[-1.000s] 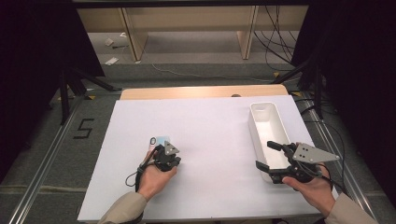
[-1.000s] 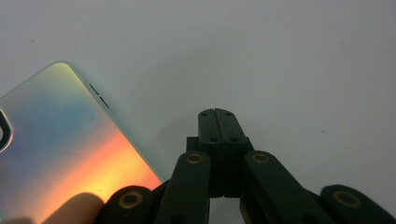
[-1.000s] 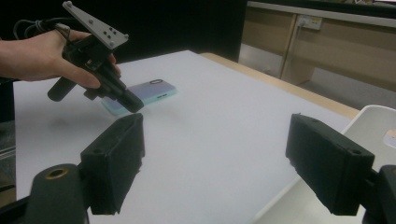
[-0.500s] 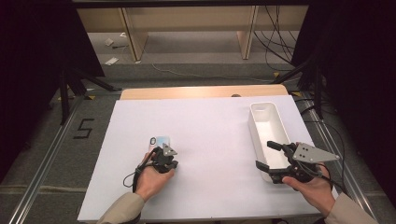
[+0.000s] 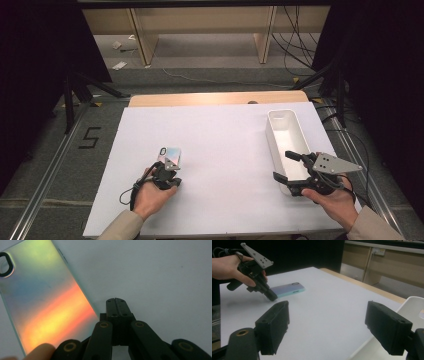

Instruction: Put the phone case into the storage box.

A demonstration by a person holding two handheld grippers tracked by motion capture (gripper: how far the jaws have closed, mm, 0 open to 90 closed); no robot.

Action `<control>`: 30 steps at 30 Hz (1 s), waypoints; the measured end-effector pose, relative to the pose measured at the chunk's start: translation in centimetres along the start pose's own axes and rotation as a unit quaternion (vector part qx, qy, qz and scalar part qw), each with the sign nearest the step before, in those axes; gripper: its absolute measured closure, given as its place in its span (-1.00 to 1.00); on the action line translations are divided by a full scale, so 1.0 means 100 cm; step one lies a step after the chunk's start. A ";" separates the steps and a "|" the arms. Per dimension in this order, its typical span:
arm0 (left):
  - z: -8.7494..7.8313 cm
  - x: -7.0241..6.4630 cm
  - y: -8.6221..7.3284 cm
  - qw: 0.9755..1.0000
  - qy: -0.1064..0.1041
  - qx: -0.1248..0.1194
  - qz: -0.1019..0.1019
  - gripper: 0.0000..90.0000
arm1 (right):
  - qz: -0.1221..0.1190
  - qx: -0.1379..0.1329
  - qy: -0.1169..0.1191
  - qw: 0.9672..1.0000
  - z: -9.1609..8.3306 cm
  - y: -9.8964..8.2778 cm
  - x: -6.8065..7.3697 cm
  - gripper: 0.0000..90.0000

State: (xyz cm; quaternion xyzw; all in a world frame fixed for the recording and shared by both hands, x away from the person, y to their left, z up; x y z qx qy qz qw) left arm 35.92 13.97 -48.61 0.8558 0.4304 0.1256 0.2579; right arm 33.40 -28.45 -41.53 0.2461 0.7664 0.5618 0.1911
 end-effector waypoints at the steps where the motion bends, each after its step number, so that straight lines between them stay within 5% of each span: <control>1: -0.002 0.001 -0.002 1.000 0.001 0.003 0.000 1.00 | 0.000 0.000 0.000 1.000 0.000 0.000 0.000 -0.54; 12: -0.011 0.012 -0.013 1.000 0.010 0.017 -0.021 0.99 | 0.000 0.003 -0.002 1.000 0.000 0.000 -0.001 -0.54; 25: -0.014 0.016 -0.015 0.999 0.022 0.031 -0.017 0.99 | 0.001 -0.001 -0.001 1.000 -0.001 0.000 -0.001 -0.54; 30: -0.020 0.012 -0.010 1.000 -0.003 0.002 -0.005 0.85 | 0.001 -0.001 0.000 1.000 0.000 0.000 -0.001 -0.54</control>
Point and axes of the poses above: each handheld gripper's, and its own axes: z roughly forward along the jaws, y roughly out of its top, x roughly to its left, the point moved 1 cm from there along z, roughly forward along the jaws, and after that the axes turned 1 degree about x, right-handed, at the moved point
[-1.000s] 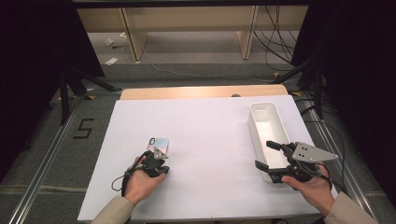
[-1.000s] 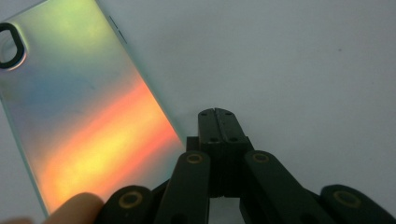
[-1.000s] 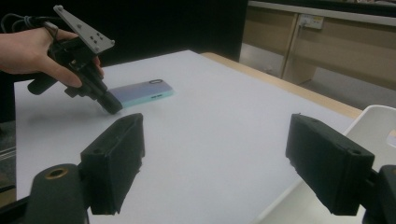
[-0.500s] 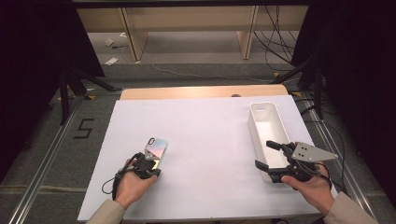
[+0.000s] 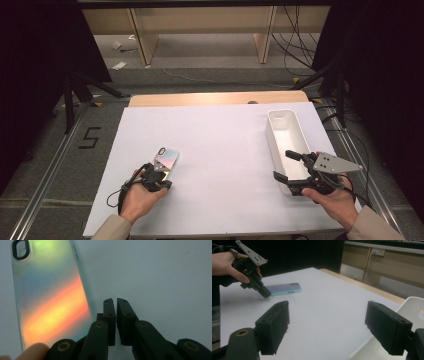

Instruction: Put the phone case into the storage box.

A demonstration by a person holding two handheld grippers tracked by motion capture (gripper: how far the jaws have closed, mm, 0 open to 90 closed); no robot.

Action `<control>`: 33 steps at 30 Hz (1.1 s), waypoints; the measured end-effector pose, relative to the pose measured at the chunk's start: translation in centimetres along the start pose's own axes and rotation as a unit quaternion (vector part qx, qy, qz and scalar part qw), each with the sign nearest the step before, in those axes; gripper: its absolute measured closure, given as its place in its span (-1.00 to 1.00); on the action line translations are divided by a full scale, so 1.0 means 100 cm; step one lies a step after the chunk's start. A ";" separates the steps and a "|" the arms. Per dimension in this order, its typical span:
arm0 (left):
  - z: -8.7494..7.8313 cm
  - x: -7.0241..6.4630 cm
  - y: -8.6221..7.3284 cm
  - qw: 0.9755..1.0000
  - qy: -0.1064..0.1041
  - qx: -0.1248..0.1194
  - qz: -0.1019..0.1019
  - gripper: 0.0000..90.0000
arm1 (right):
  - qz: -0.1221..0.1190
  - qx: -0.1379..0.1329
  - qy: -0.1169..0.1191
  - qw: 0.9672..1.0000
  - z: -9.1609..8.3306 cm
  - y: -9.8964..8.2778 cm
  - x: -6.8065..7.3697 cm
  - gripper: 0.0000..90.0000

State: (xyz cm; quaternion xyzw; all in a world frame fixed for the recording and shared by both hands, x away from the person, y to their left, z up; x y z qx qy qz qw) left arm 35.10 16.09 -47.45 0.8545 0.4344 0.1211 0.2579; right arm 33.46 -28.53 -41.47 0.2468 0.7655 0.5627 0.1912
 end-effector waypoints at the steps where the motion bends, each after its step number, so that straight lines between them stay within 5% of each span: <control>1: 0.000 0.000 0.000 1.000 0.000 0.000 0.000 0.78 | -0.001 0.000 0.000 1.000 0.000 0.000 0.000 -0.54; 6: -0.011 0.000 0.012 0.999 0.038 -0.037 0.002 0.21 | 0.000 0.000 -0.001 1.000 0.000 0.000 0.000 -0.54; 10: -0.009 0.005 0.017 0.997 0.069 -0.027 0.004 -0.60 | -0.002 0.001 -0.003 1.000 0.000 0.001 0.000 -0.54; 14: -0.003 0.015 0.021 0.997 0.080 -0.018 -0.015 -0.97 | -0.001 0.001 -0.002 1.000 0.000 0.001 0.000 -0.54; 33: 0.023 0.050 0.030 0.993 0.115 0.037 -0.014 -1.00 | -0.002 0.000 -0.002 1.000 0.000 0.000 -0.001 -0.54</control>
Point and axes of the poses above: each handheld gripper's, and its own axes: z roughly forward along the jaws, y roughly out of its top, x roughly to its left, the point moved 1 cm from there along z, roughly forward along the jaws, and after that the axes turned 1 degree about x, right-handed, at the moved point
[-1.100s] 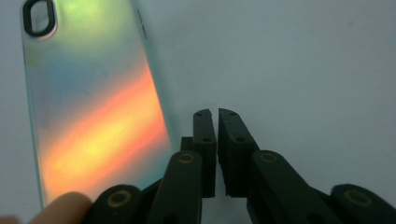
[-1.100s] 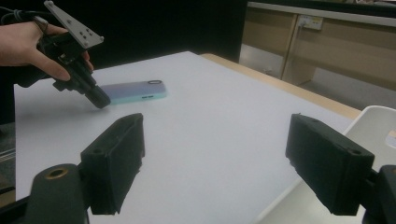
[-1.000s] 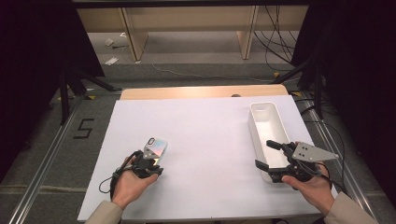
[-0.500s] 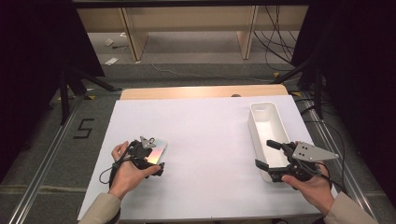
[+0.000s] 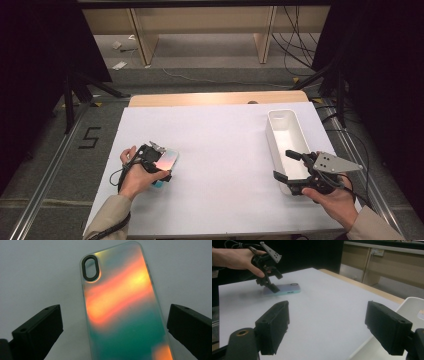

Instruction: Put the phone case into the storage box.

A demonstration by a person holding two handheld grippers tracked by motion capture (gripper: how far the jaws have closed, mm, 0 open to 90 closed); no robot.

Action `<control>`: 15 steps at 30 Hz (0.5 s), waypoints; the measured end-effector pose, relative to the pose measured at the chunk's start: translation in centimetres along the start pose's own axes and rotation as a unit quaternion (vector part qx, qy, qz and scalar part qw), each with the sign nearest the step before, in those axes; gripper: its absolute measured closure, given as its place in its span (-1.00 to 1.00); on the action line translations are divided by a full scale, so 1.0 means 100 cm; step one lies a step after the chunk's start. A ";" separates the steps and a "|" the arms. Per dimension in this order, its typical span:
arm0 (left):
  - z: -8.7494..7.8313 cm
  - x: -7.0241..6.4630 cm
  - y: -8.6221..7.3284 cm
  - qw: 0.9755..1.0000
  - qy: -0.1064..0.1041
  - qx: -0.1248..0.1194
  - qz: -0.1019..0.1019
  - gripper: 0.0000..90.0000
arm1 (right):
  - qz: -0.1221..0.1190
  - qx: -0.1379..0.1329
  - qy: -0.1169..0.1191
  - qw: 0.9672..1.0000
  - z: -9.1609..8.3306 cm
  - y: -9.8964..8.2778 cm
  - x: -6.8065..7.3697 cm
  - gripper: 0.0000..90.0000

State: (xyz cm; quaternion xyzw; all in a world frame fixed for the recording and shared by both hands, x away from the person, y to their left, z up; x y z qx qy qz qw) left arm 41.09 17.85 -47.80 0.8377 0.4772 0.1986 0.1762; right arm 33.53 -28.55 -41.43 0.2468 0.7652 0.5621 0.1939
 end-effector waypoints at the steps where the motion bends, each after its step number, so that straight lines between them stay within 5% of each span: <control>1: 0.000 0.000 0.000 1.000 0.000 0.000 0.000 -1.00 | 0.001 0.000 0.000 1.000 0.000 0.000 0.000 -0.54; 15: 0.009 -0.003 0.001 1.000 -0.009 0.025 0.007 -1.00 | 0.002 0.000 0.002 1.000 0.000 0.000 0.000 -0.54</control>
Point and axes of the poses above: each handheld gripper's, and its own axes: z roughly forward along the jaws, y roughly out of its top, x roughly to its left, the point moved 1 cm from there along z, roughly forward along the jaws, and after that the axes turned 1 degree about x, right-handed, at the moved point
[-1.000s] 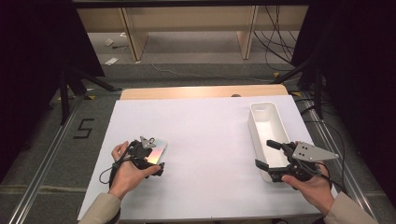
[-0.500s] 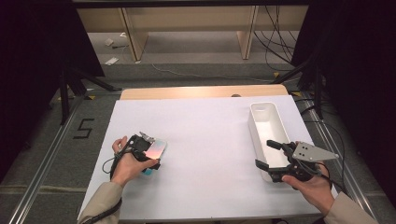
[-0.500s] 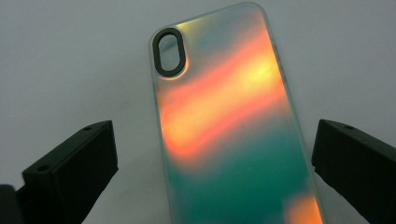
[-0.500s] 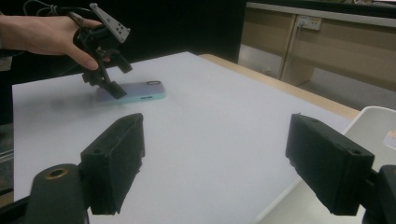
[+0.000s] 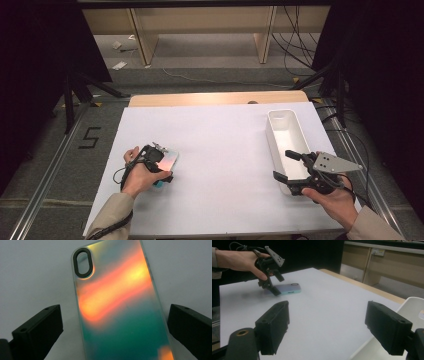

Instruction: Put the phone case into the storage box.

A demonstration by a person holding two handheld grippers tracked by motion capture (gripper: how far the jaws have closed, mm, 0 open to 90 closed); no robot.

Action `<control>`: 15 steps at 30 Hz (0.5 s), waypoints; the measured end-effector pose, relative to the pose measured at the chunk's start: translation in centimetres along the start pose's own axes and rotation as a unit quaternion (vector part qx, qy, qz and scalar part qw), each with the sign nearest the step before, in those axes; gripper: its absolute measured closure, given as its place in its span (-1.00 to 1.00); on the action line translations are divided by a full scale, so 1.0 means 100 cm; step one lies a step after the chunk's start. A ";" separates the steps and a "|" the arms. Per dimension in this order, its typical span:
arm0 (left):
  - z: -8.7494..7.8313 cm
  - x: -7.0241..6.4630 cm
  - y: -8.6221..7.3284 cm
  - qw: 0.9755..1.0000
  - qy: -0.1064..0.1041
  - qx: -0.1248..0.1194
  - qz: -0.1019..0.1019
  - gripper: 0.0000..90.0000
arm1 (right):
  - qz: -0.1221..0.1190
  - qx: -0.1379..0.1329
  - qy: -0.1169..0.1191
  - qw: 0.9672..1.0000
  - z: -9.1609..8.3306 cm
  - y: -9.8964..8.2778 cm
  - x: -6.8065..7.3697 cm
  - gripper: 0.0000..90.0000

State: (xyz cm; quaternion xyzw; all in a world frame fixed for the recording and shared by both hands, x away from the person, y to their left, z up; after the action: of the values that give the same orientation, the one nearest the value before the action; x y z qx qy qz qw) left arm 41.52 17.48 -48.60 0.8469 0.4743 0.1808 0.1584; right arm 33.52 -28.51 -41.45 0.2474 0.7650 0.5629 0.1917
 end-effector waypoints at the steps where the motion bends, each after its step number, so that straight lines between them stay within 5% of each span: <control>1: 0.001 0.000 0.000 1.000 -0.002 0.000 -0.002 -1.00 | 0.000 0.000 0.000 1.000 0.000 0.000 0.000 -0.54; 15: 0.005 0.008 -0.002 0.999 -0.034 0.008 -0.030 -1.00 | -0.001 0.001 0.001 1.000 0.000 0.000 0.000 -0.54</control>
State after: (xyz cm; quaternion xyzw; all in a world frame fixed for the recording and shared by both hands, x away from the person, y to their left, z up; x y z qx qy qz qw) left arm 41.94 18.24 -48.99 0.8389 0.4957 0.1437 0.1732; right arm 33.50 -28.51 -41.49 0.2466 0.7658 0.5623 0.1913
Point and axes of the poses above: each handheld gripper's, and its own axes: z roughly forward along the jaws, y roughly out of its top, x roughly to its left, the point moved 1 cm from there along z, roughly forward along the jaws, and after that the axes turned 1 degree about x, right-handed, at the moved point
